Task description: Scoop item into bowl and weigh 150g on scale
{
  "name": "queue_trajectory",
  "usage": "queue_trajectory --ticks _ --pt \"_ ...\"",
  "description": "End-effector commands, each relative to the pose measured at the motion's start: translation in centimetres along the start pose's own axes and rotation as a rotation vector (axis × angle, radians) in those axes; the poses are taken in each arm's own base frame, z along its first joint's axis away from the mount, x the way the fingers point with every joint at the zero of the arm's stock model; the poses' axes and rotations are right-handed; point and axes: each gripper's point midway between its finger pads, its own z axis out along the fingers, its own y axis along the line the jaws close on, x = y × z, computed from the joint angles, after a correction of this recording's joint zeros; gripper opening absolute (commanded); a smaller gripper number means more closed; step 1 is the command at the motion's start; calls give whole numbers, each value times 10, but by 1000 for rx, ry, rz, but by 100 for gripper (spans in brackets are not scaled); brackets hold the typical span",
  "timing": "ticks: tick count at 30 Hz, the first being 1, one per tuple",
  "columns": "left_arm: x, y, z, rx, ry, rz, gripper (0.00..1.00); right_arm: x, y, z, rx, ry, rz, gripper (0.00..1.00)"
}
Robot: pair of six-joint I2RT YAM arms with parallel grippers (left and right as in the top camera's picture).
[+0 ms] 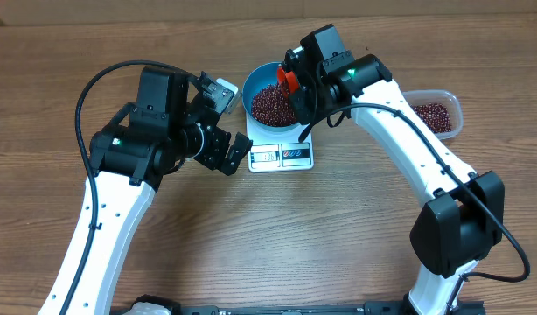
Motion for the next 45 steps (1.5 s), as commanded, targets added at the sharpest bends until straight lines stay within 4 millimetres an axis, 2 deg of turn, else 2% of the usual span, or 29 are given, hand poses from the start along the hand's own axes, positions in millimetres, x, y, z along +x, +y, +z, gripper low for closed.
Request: queue_trajectory --ticks 1,9,15,45 --pt "-5 0 -1 4 -11 17 99 -14 -4 -9 25 -42 -36 4" --pt "-5 0 -1 4 -11 17 100 -16 -4 -9 26 -50 -36 4" --pt "-5 0 -1 4 -11 17 100 -17 8 -9 -48 -58 -32 4" --pt "-5 0 -1 4 -11 17 100 -12 5 -9 -29 -39 -30 4"
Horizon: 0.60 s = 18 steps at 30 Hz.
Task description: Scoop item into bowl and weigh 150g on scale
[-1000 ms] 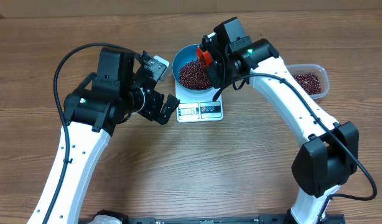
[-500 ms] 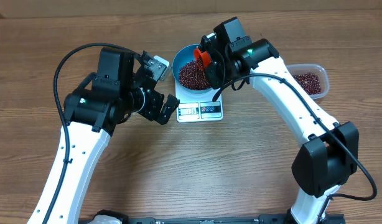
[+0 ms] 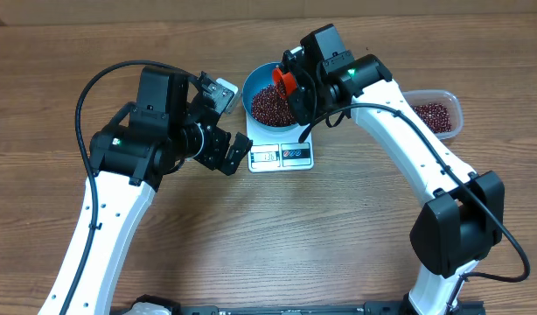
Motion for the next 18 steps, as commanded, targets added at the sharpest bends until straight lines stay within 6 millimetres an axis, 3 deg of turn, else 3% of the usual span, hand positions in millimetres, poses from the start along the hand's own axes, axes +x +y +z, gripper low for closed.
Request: queue_trajectory --ticks 1,18 --pt "-5 0 -1 4 -11 17 100 -11 -3 -9 16 -30 -7 4" --pt "-5 0 -1 4 -11 17 100 -19 -17 -10 99 -59 -70 4"
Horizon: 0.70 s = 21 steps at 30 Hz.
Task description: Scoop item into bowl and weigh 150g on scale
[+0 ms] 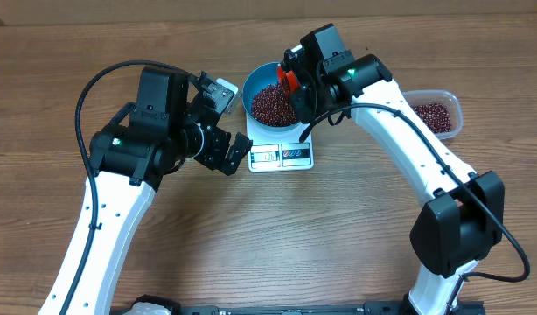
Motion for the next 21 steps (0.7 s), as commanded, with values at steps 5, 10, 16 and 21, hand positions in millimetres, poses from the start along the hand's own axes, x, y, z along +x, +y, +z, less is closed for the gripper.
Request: queue_trajectory --ticks 5,10,16,21 --pt "-5 0 -1 5 -11 17 100 -19 -7 -9 40 -62 -84 4" --pt "-5 0 -1 5 -11 17 100 -19 -8 -9 50 -59 -116 4" --pt "-5 0 -1 4 -11 17 99 -19 -8 -9 45 -60 -101 4" --pt "-5 0 -1 4 -11 17 100 -17 -1 -10 -32 -63 -35 4"
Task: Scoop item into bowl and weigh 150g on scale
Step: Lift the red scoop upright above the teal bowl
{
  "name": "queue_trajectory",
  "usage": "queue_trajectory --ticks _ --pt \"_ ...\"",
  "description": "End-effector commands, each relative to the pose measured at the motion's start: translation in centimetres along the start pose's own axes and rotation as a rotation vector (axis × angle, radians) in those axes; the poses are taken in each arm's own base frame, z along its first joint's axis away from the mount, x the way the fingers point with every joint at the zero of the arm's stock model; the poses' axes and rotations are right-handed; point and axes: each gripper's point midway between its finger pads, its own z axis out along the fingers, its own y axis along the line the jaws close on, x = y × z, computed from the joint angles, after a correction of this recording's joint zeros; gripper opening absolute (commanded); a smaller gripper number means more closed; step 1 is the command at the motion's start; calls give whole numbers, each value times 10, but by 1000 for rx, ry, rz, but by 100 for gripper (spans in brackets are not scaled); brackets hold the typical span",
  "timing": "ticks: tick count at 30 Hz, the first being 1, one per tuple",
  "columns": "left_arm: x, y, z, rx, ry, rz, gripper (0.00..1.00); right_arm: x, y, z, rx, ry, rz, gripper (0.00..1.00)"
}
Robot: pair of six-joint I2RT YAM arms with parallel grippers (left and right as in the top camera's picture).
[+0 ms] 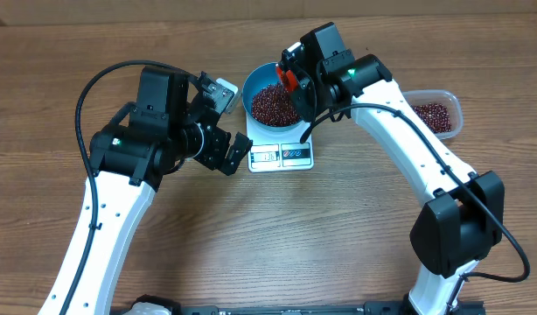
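Note:
A blue bowl point(248, 91) filled with red beans point(268, 107) stands on a small white scale point(282, 156) at the middle back of the table. My right gripper point(296, 83) hangs over the bowl's right rim, shut on a red scoop point(288, 79). What the scoop holds is hidden. My left gripper point(233, 156) sits low at the scale's left edge; its black fingers overlap, so its state does not show. The scale's display is too small to read.
A clear plastic tub point(450, 103) with more red beans point(431, 115) stands at the right, behind my right arm. A white block point(223, 93) on my left wrist lies close to the bowl's left side. The wooden table point(277, 236) stretches toward the front.
The red scoop in my right gripper sits a touch higher and further left over the bowl's right rim. The left arm, bowl and scale have not moved.
My right gripper held the red scoop over the bowl's right side at every moment. The scoop lay slightly further left at the second moment, back right at the third, and a little higher now. My left arm stayed beside the scale throughout.

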Motion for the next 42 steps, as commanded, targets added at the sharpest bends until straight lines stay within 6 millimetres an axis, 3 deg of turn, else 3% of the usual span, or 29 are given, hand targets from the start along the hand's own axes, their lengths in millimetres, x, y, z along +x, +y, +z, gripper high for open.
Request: queue_trajectory --ticks 1,6,13,42 --pt "-5 0 -1 4 -11 17 99 -13 4 -10 -77 -49 60 4" --pt "-5 0 -1 4 -11 17 100 -12 11 -14 -195 -64 94 4" --pt "-5 0 -1 4 -11 17 100 -12 5 -18 -249 -78 152 4" --pt "-5 0 -1 4 -11 17 100 -9 -7 -16 -190 -67 148 4"
